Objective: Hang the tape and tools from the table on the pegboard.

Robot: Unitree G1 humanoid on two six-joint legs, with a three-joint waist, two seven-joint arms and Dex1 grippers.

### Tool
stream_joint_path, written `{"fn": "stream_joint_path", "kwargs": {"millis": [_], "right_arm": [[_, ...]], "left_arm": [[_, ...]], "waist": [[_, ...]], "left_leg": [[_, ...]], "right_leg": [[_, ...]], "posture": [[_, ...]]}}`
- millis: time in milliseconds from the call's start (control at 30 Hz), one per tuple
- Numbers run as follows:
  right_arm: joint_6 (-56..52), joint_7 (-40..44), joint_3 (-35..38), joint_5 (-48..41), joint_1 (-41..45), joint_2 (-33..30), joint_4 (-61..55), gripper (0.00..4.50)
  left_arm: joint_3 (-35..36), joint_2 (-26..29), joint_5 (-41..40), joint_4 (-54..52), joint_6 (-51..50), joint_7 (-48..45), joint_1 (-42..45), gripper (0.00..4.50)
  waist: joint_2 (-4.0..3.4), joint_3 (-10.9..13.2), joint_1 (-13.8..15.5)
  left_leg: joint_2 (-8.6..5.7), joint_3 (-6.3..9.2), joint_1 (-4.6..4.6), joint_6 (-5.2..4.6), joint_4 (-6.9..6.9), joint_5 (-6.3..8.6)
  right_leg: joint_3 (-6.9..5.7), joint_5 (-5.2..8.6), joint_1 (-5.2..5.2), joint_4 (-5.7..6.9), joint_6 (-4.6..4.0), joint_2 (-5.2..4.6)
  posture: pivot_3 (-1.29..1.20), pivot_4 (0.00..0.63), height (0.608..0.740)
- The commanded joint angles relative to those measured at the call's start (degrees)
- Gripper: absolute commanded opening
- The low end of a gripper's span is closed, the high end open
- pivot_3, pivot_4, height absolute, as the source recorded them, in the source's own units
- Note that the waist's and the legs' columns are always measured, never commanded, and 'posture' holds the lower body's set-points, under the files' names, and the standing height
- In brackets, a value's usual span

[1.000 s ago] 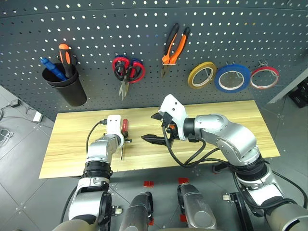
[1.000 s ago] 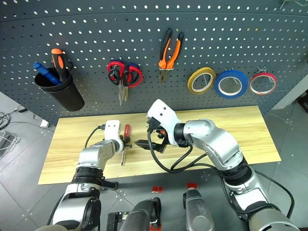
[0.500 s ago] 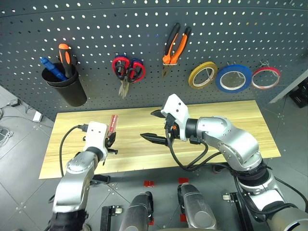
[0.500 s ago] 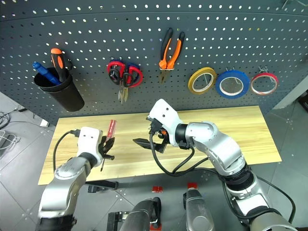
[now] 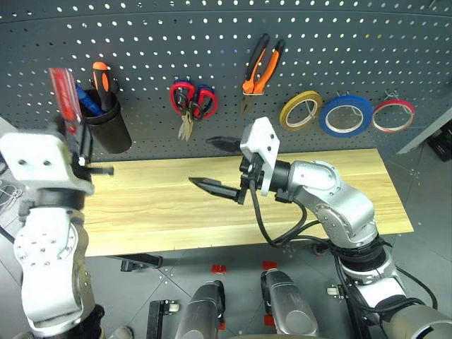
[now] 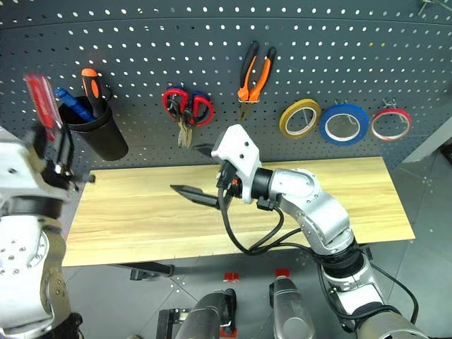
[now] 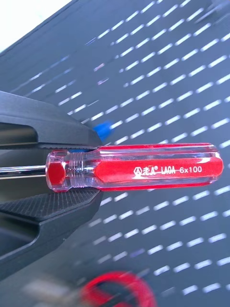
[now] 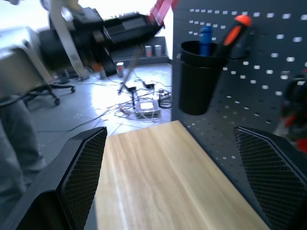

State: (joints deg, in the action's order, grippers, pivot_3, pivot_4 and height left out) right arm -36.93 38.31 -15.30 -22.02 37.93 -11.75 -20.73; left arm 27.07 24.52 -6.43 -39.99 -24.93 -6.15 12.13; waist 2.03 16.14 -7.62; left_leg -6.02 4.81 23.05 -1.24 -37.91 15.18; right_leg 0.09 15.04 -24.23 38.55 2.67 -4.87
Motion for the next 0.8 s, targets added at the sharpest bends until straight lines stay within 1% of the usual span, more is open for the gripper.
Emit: {"fn": "stream_joint_path", "kwargs": {"millis": [33,100,200,400,567,700,800], "right_arm": [[-1.50,-1.68,1.24,-1.56,2.98,2.12,0.53,4.50],[-3.54,-2.45,1.44,-1.88,3.99,2.82,1.13,4.50],[-6.70,-3.13,1.10,-2.12,6.45,3.37,1.18,4.50],[-7.51,-3.93,0.99,-1.93,7.08,3.35,0.39,4.50],[-9.52,-4.83,1.89,-3.39,7.40,3.68,-0.70,4.50],[-9.60,-4.94,1.96,-3.43,7.47,3.27,-0.58,4.50],[-9.27,-5.11,1.95,-3.19,7.60,3.42,0.00,4.50]], "left_arm": [[1.76,2.79,-1.32,3.57,0.96,1.21,8.31,0.84],[1.43,3.24,-1.54,7.09,2.53,0.95,11.27,0.84],[0.56,3.93,-1.92,15.82,7.94,-0.38,15.71,0.84],[-0.75,5.14,-0.63,28.53,18.01,-0.78,21.50,0.84],[-1.20,5.46,-2.60,32.03,18.91,-0.84,26.17,0.84],[-1.86,6.55,-2.00,33.24,20.34,-1.57,26.17,0.84],[-1.44,6.14,-1.35,37.15,23.09,-1.14,24.54,0.84]], "waist": [[-0.01,0.00,0.01],[-0.01,0.00,-0.24],[-0.01,0.00,-0.38],[-0.01,0.00,-0.31],[-0.01,0.00,-0.37],[-0.01,0.00,-0.63],[-0.01,-0.01,-0.71]], "left_leg": [[0.00,-0.01,-0.01,0.03,0.00,-0.02],[-0.01,-0.02,-0.02,0.04,0.00,-0.03],[-0.01,-0.06,-0.04,0.06,0.02,-0.03],[0.04,-0.04,0.08,0.08,0.00,-0.03],[0.02,-0.02,0.21,0.07,-0.03,-0.02],[0.02,-0.02,0.35,0.08,-0.03,-0.02],[0.04,-0.04,0.41,0.09,-0.03,-0.02]], "right_leg": [[0.01,0.00,0.00,0.01,0.00,0.01],[0.02,0.00,0.00,0.04,-0.01,0.01],[0.06,0.00,-0.06,0.07,-0.01,0.02],[-0.19,-0.03,-0.15,0.02,-0.05,-0.04],[-0.50,-0.06,-0.21,-0.03,-0.10,-0.13],[-0.53,-0.07,-0.43,0.02,-0.12,-0.15],[-0.55,-0.09,-0.60,0.11,-0.14,-0.15]], "posture": [[-0.24,0.274,0.740],[-0.24,0.274,0.740],[-0.24,0.267,0.740],[-0.27,0.268,0.740],[-0.28,0.268,0.740],[-0.28,0.267,0.740],[-0.28,0.267,0.740]]}}
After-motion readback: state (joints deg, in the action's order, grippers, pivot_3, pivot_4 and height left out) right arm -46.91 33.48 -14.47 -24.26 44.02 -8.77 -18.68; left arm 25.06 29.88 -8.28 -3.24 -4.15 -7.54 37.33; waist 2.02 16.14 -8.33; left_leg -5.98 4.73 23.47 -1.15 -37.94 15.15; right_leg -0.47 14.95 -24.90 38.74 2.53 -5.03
